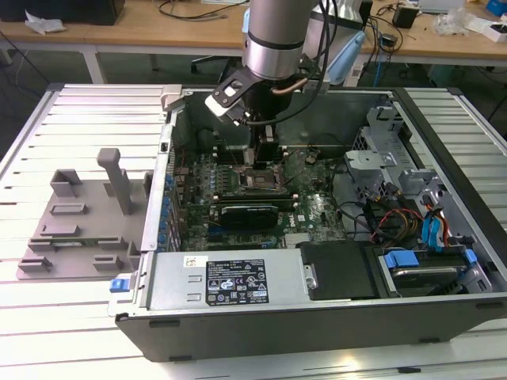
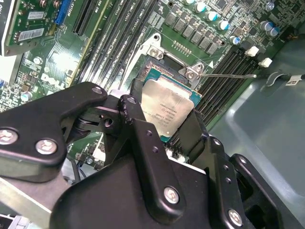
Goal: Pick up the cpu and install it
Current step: 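Place the cpu into insertion slot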
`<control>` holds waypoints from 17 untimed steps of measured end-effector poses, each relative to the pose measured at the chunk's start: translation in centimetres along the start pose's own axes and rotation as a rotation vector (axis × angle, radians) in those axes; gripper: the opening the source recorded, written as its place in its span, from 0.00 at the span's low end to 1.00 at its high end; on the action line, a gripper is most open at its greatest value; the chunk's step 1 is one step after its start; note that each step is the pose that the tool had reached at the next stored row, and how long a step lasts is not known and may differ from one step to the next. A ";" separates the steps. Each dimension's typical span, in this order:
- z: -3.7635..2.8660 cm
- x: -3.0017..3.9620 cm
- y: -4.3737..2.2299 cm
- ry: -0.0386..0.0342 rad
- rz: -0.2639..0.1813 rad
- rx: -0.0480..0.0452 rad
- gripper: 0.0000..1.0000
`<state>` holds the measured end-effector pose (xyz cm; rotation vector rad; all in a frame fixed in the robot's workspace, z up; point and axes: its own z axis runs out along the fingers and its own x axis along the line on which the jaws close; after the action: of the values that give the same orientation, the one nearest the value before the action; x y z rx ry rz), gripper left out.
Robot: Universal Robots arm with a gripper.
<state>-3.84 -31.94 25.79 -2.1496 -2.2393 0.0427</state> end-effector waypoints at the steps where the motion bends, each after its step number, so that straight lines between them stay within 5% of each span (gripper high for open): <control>1: 0.00 0.00 0.00 -0.0001 0.000 0.0000 0.55; 8: 0.59 -0.01 0.19 0.0001 0.000 0.0000 0.55; 17: 3.02 -0.06 1.04 -0.0010 0.000 0.0007 0.55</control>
<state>-2.94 -31.95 22.73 -2.1498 -2.2394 0.0446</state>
